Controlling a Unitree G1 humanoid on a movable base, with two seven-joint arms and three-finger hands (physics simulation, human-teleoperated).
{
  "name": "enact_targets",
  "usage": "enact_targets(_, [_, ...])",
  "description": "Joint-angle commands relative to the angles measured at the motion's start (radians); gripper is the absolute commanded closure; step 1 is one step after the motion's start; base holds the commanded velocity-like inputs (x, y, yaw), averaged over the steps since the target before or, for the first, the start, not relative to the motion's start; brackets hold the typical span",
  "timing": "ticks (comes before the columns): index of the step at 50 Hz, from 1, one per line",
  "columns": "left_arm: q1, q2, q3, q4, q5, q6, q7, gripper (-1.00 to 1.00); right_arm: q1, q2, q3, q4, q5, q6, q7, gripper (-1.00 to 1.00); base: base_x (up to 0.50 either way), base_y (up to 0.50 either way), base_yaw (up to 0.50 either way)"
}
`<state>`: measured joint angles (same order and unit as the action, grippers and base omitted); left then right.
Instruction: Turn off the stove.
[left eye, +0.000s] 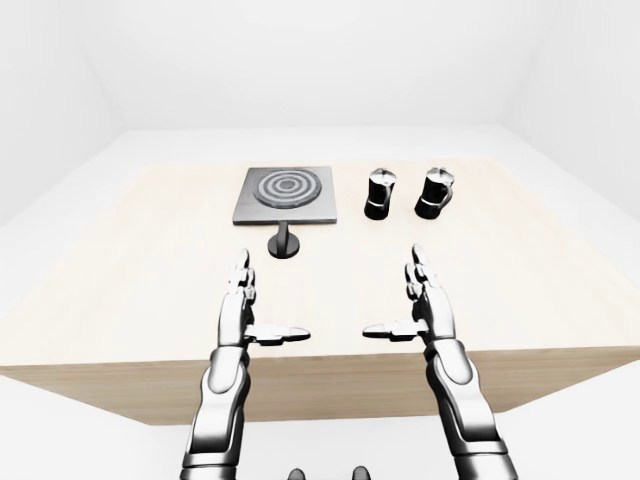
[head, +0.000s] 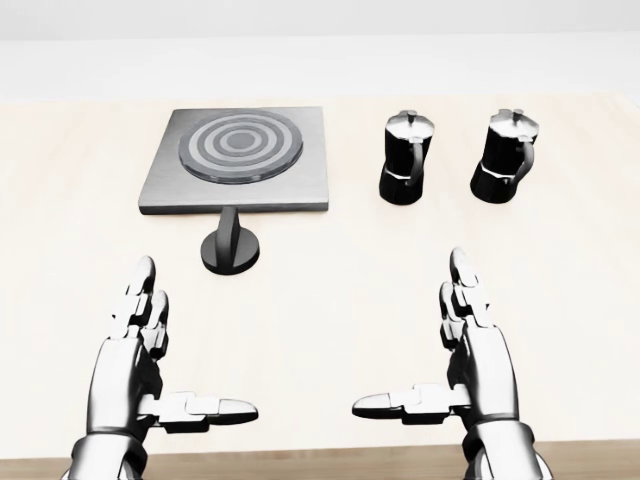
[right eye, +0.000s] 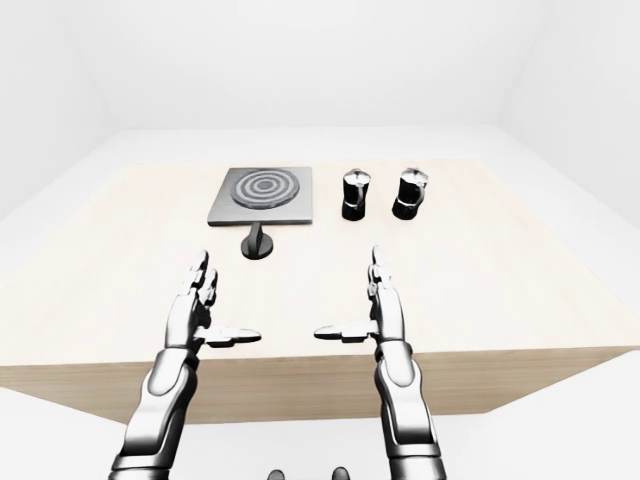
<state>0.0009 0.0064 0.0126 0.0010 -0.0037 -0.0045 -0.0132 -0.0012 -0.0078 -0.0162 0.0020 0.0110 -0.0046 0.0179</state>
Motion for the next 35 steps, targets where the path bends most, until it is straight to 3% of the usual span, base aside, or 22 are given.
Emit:
enact_targets(1, [0.005, 0.009, 0.018, 0.005, 0.000, -0.022, -0.017, -1.00, -0.001, -0.013, -0.023, -0.002, 0.012, -0.009, 0.029, -1.00, 0.00, 0.00, 0.00])
enact_targets(5, [0.007, 0.009, 0.014, 0.018, 0.011, -0.046, -0.016, -1.00, -0.003, -0.014, -0.024, 0.005, 0.011, -0.009, 0.029, -1.00, 0.00, 0.00, 0.00])
enact_targets(8, [0.015, 0.008, 0.013, -0.007, 0.011, -0.030, -0.016, -1.00, -0.004, -0.014, -0.023, 0.006, 0.008, -0.005, 0.029, -1.00, 0.00, 0.00, 0.00])
enact_targets(10, [0.007, 0.009, 0.014, 0.017, 0.013, -0.048, -0.016, -1.00, -0.004, -0.014, -0.022, 0.006, 0.007, -0.003, 0.031, -1.00, 0.00, 0.00, 0.00])
enact_targets(16, [0.016, 0.008, 0.011, -0.002, 0.018, -0.042, -0.015, -1.00, -0.006, -0.014, -0.019, 0.012, 0.005, -0.002, 0.040, -1.00, 0.00, 0.10, 0.00])
enact_targets(27, [0.015, 0.008, 0.012, -0.002, 0.014, -0.043, -0.015, -1.00, -0.004, -0.011, -0.016, 0.002, 0.006, 0.004, 0.041, -1.00, 0.09, 0.45, 0.00])
enact_targets(35, [0.016, 0.008, 0.011, 0.000, 0.018, -0.051, -0.015, -1.00, -0.009, -0.013, -0.021, 0.021, 0.008, -0.011, 0.039, -1.00, 0.10, 0.44, 0.00])
